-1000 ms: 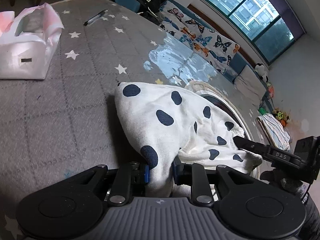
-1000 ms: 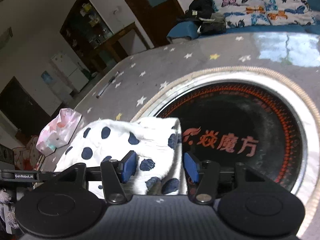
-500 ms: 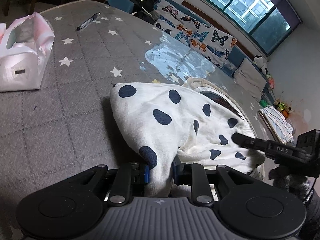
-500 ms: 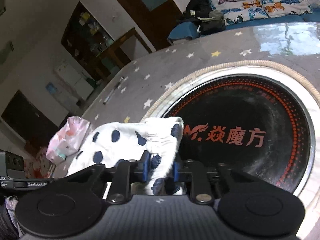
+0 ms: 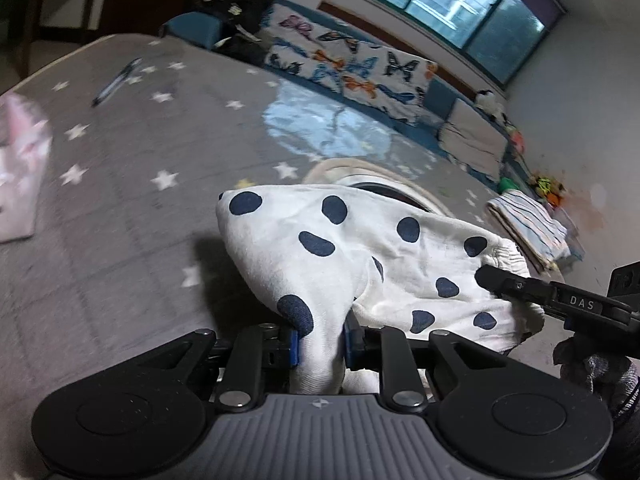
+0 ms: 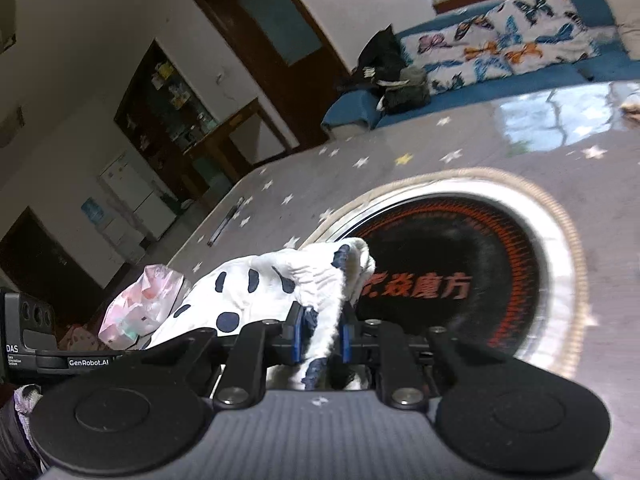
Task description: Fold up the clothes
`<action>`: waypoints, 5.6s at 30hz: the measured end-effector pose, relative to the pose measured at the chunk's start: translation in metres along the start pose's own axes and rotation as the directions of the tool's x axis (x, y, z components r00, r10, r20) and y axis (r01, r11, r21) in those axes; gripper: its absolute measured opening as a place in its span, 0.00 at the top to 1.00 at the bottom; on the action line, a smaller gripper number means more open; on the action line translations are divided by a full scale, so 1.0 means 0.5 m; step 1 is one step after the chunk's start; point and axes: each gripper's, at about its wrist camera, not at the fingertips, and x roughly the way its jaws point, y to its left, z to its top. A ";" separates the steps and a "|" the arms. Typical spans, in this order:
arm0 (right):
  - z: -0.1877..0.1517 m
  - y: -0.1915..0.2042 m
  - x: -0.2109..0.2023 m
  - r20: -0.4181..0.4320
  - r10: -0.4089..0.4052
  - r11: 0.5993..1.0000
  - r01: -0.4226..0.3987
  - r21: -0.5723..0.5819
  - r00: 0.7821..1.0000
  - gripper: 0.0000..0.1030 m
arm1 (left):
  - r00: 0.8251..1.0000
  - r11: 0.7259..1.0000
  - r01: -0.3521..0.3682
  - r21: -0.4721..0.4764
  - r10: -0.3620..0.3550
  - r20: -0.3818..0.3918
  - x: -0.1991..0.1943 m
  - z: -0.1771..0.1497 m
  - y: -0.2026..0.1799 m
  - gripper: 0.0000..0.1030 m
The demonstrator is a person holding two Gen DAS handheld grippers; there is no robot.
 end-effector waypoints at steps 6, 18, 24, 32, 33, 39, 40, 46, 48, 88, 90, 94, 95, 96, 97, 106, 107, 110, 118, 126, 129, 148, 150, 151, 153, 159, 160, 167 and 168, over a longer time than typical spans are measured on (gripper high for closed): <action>-0.005 -0.040 -0.106 0.083 -0.084 0.996 0.081 0.036 0.993 0.84 | 0.997 0.994 0.071 0.084 -0.069 -0.024 0.043 0.003 -0.096 0.79; -0.006 -0.164 -0.292 0.192 -0.277 0.958 0.256 0.131 0.941 0.84 | 0.976 0.955 0.206 0.212 -0.186 -0.112 0.177 0.001 -0.314 0.79; -0.006 -0.231 -0.333 0.182 -0.337 0.937 0.311 0.160 0.924 0.84 | 0.963 0.940 0.245 0.239 -0.209 -0.167 0.241 -0.007 -0.388 0.79; -0.038 -0.291 -0.353 0.159 -0.378 0.914 0.341 0.221 0.912 0.84 | 0.949 0.921 0.269 0.281 -0.204 -0.239 0.307 -0.021 -0.427 0.77; -0.044 -0.301 -0.353 0.148 -0.381 0.911 0.343 0.230 0.912 0.84 | 0.950 0.919 0.266 0.289 -0.199 -0.242 0.313 -0.022 -0.429 0.75; -0.068 -0.343 -0.352 0.095 -0.396 0.892 0.359 0.273 0.913 0.77 | 0.960 0.911 0.230 0.342 -0.155 -0.232 0.320 -0.023 -0.424 0.50; -0.072 -0.347 -0.352 0.090 -0.397 0.890 0.360 0.279 0.913 0.76 | 0.964 0.908 0.221 0.355 -0.147 -0.224 0.314 -0.021 -0.422 0.47; -0.092 -0.331 -0.386 0.108 -0.409 0.889 0.369 0.273 0.906 0.72 | 0.979 0.869 0.198 0.453 -0.148 -0.143 0.267 -0.028 -0.427 0.48; -0.101 -0.326 -0.399 0.109 -0.420 0.885 0.379 0.271 0.901 0.72 | 0.982 0.853 0.190 0.486 -0.154 -0.114 0.249 -0.032 -0.430 0.48; -0.035 -0.228 -0.360 0.147 -0.501 0.863 0.505 0.013 0.853 0.84 | 0.921 0.568 0.374 0.733 -0.322 -0.220 0.231 -0.171 -0.559 0.79; -0.026 -0.220 -0.332 0.129 -0.492 0.866 0.499 -0.024 0.861 0.84 | 0.924 0.582 0.367 0.726 -0.314 -0.216 0.252 -0.175 -0.568 0.79; -0.014 -0.214 -0.279 0.091 -0.474 0.874 0.481 -0.076 0.876 0.83 | 0.925 0.598 0.374 0.709 -0.297 -0.238 0.283 -0.185 -0.569 0.75; -0.012 -0.214 -0.268 0.083 -0.472 0.874 0.478 -0.085 0.878 0.83 | 0.926 0.603 0.375 0.704 -0.287 -0.247 0.290 -0.188 -0.567 0.75; -0.011 -0.214 -0.257 0.077 -0.474 0.873 0.480 -0.093 0.877 0.83 | 0.924 0.607 0.379 0.698 -0.281 -0.258 0.297 -0.191 -0.565 0.75; -0.008 -0.215 -0.248 0.074 -0.477 0.870 0.482 -0.099 0.876 0.83 | 0.923 0.610 0.384 0.693 -0.275 -0.270 0.303 -0.194 -0.562 0.73; 0.008 -0.244 -0.187 0.059 -0.527 0.842 0.530 -0.105 0.848 0.83 | 0.906 0.603 0.422 0.677 -0.298 -0.299 0.308 -0.210 -0.555 0.56; 0.009 -0.248 -0.182 0.056 -0.531 0.840 0.534 -0.099 0.845 0.83 | 0.905 0.603 0.424 0.675 -0.301 -0.300 0.308 -0.212 -0.554 0.54; 0.008 -0.256 -0.175 0.051 -0.533 0.840 0.535 -0.088 0.845 0.82 | 0.900 0.604 0.434 0.668 -0.312 -0.303 0.301 -0.214 -0.554 0.47; 0.012 -0.219 -0.200 0.097 -0.509 0.847 0.518 -0.116 0.855 0.68 | 0.903 0.586 0.414 0.696 -0.359 -0.235 0.237 -0.209 -0.534 0.02; 0.007 -0.179 -0.212 0.132 -0.493 0.851 0.508 -0.136 0.860 0.55 | 0.924 0.625 0.340 0.702 -0.360 -0.127 0.192 -0.181 -0.503 0.00; 0.001 -0.169 -0.214 0.141 -0.498 0.845 0.515 -0.142 0.856 0.49 | 0.949 0.674 0.273 0.686 -0.307 -0.076 0.199 -0.169 -0.490 0.00; -0.117 -0.093 -0.173 0.111 -0.509 0.800 0.517 -0.306 0.853 0.22 | 0.998 0.819 -0.022 0.573 -0.015 0.059 0.246 -0.132 -0.401 0.00; -0.135 -0.084 -0.159 0.105 -0.521 0.783 0.523 -0.337 0.847 0.20 | 0.999 0.817 -0.022 0.576 -0.007 0.048 0.249 -0.139 -0.395 0.00; -0.144 -0.081 -0.153 0.101 -0.529 0.773 0.527 -0.352 0.843 0.18 | 0.999 0.816 -0.024 0.578 -0.003 0.045 0.249 -0.141 -0.392 0.00; -0.161 -0.076 -0.147 0.097 -0.543 0.756 0.536 -0.377 0.834 0.17 | 0.999 0.813 -0.028 0.581 0.004 0.043 0.252 -0.144 -0.387 0.00; -0.183 -0.062 -0.169 0.112 -0.555 0.730 0.547 -0.409 0.824 0.12 | 0.999 0.821 -0.040 0.570 0.016 0.047 0.244 -0.139 -0.374 0.00; -0.181 -0.060 -0.176 0.124 -0.553 0.732 0.551 -0.400 0.824 0.10 | 0.999 0.824 -0.040 0.565 0.013 0.052 0.241 -0.137 -0.375 0.00; -0.165 -0.063 -0.197 0.139 -0.467 0.814 0.486 -0.317 0.873 0.02 | 0.998 0.832 -0.035 0.554 -0.001 0.065 0.238 -0.128 -0.393 0.00; -0.171 -0.058 -0.194 0.127 -0.446 0.823 0.462 -0.331 0.886 0.02 | 0.998 0.831 -0.035 0.555 0.000 0.063 0.240 -0.128 -0.393 0.00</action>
